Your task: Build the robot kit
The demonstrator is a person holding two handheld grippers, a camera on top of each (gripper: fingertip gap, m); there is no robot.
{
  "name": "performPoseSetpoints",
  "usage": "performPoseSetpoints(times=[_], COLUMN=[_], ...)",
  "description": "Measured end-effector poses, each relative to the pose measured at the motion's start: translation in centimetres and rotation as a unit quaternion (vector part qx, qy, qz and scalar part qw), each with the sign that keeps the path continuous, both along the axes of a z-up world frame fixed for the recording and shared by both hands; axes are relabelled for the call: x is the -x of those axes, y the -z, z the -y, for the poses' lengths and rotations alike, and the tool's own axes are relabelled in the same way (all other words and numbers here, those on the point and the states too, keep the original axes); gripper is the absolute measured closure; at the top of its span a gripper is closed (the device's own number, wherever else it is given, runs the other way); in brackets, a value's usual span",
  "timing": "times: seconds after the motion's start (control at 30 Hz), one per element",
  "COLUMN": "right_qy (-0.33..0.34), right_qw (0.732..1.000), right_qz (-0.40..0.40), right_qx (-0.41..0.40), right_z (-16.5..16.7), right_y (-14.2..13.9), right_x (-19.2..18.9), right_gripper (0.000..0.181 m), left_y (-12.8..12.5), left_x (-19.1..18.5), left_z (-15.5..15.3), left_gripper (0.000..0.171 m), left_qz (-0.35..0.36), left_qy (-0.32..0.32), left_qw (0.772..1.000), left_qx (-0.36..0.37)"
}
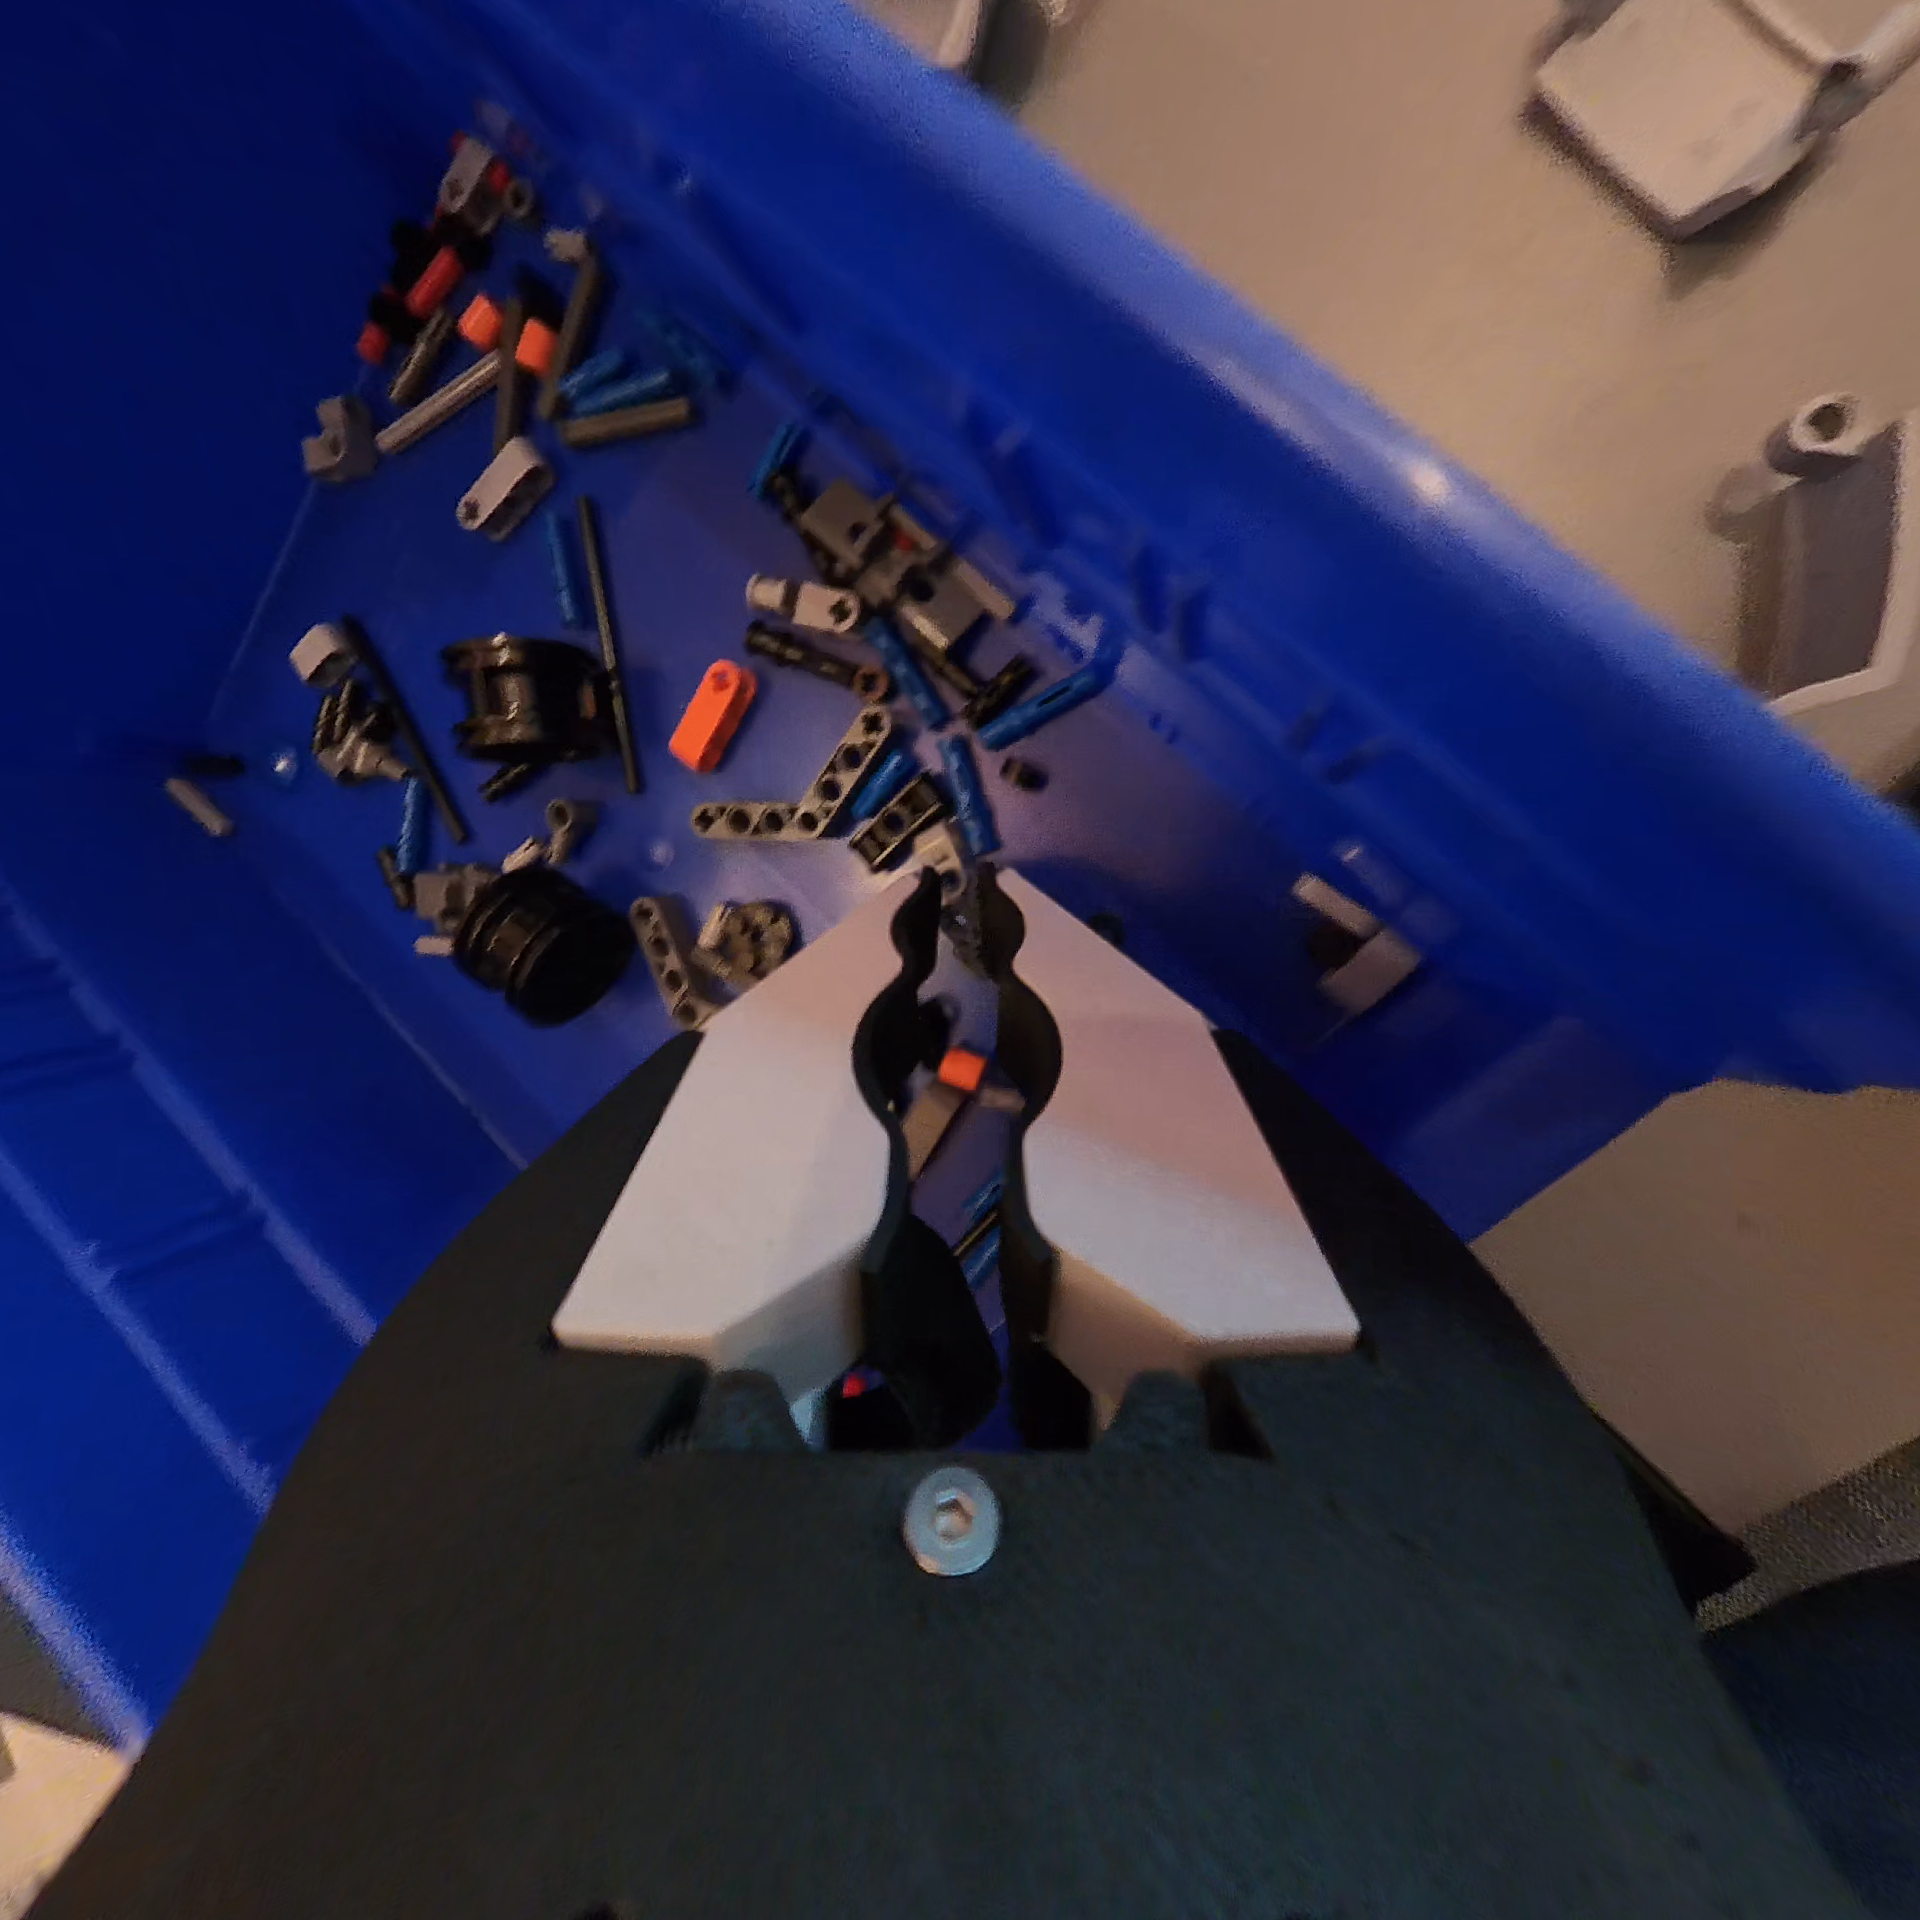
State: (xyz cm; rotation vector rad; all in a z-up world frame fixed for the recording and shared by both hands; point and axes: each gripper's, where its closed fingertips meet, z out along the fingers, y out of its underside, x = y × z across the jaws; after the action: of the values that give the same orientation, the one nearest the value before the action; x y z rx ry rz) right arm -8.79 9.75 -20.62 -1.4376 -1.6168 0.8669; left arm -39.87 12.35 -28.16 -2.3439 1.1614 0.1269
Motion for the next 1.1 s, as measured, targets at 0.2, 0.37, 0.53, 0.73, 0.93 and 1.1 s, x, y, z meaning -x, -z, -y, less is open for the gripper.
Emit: performPoseSetpoints(times=[0.2, 0.37, 0.53, 0.73, 0.93, 1.1], right_qy=[-0.005, -0.009, -0.008, -0.009, -0.023, -0.049], right_qw=[1.0, 1.0, 1.0, 1.0, 0.999, 0.998], right_qz=[-0.006, -0.007, -0.006, -0.012, -0.042, -0.036], right_qx=[-0.005, -0.009, 0.001, -0.001, -0.011, -0.02], right_z=[-0.5, -0.4, -1.0, -0.8, 0.2, 1.3], right_y=[-0.4, -0.1, 0.7, 0.2, -1.6, -1.5], right_x=[1.1, 1.3, 0.8, 1.5, 3.6, 5.3], right_gripper=[0.172, 0.172, 0.172, 0.172, 0.172, 0.172], left_y=[-3.1, -2.4, -6.3, -9.6, -7.9, -5.6], left_x=[-0.3, -0.8, 0.8, 2.2, 2.6, 0.8], left_z=[-1.9, -4.2, -6.8, -9.5, -12.7, -13.7], left_gripper=[0.162, 0.159, 0.158, 0.158, 0.159, 0.156], left_qz=[0.027, 0.001, 0.004, -0.008, -0.044, -0.022], left_qy=[0.005, 0.016, -0.022, 0.004, 0.063, 0.14], left_qw=[0.998, 0.999, 0.994, 0.996, 0.997, 0.985], left_qx=[-0.056, -0.032, -0.103, -0.085, 0.032, 0.093])
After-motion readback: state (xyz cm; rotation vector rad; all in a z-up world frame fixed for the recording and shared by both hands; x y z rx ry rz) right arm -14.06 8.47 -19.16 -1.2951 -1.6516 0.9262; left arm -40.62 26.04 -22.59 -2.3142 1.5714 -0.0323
